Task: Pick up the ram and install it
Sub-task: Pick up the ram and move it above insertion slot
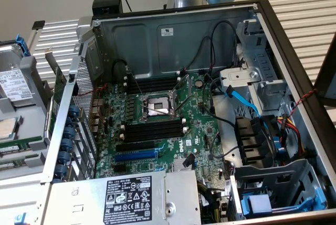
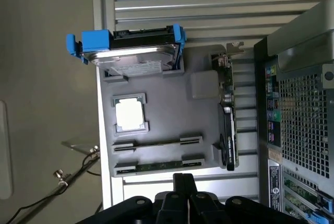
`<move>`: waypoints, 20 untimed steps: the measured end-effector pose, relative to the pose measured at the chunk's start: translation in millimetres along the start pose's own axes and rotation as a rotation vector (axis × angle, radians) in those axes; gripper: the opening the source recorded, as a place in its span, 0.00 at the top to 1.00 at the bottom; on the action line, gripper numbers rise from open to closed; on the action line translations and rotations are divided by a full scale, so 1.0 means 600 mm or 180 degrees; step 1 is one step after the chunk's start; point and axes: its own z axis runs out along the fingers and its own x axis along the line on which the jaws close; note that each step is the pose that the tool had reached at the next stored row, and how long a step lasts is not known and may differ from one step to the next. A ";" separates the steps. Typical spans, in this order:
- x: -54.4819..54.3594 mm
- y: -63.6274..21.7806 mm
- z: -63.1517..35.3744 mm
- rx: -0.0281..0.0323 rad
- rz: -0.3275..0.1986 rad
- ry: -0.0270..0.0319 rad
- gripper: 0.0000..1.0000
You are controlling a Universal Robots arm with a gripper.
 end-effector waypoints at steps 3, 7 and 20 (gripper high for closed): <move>0.001 0.000 0.001 -0.0001 0.0000 -0.0001 0.89; 0.002 0.000 0.010 0.0000 -0.0001 0.0000 0.89; 0.012 -0.003 0.019 -0.0010 -0.0449 0.0007 0.89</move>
